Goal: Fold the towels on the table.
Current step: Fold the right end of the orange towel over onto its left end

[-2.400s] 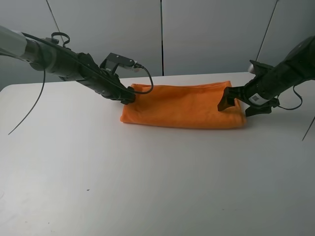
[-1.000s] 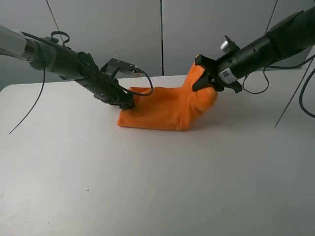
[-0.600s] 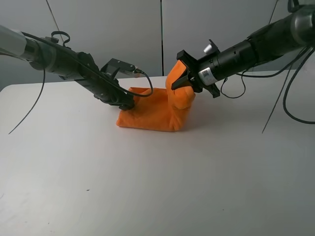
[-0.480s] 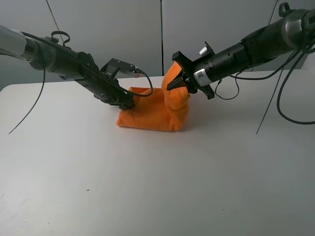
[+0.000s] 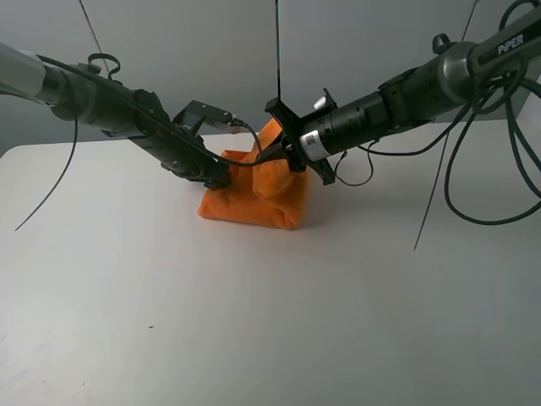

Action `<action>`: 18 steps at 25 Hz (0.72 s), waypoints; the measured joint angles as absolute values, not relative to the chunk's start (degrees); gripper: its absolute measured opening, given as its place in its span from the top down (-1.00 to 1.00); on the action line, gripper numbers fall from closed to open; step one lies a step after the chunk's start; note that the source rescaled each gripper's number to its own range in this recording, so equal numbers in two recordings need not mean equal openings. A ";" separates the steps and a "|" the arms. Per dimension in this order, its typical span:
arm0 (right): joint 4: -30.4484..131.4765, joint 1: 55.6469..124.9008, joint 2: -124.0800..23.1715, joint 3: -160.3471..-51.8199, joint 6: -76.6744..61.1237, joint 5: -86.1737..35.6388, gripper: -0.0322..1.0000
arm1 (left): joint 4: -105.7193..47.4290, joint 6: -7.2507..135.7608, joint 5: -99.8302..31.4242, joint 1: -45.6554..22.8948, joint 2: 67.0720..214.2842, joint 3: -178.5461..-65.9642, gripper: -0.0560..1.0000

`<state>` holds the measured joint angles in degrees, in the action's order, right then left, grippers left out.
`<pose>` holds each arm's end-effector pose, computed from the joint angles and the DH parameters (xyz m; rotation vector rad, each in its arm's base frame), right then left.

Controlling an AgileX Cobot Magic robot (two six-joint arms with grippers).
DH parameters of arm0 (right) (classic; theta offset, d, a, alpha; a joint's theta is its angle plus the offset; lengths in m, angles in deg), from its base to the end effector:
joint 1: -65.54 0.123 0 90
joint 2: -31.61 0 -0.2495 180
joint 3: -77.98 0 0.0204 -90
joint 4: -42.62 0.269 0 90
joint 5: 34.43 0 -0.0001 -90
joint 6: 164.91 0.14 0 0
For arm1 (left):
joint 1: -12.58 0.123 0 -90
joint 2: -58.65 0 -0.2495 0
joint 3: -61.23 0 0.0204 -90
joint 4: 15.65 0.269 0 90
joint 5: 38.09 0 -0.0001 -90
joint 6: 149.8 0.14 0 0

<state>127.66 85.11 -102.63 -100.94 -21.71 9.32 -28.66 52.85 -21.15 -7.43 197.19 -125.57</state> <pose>0.3849 0.2393 0.0471 0.2363 2.6328 1.3940 0.4429 -0.1711 0.0055 0.6984 2.4957 -0.1478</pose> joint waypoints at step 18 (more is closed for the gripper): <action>133.03 88.64 -104.39 -100.94 -19.30 1.47 0.88 | -28.66 52.85 -21.15 -7.43 197.19 -125.57 -1.00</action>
<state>133.03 88.64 -104.39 -100.94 -19.30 1.47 -28.66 52.85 -21.15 -7.43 197.19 -125.57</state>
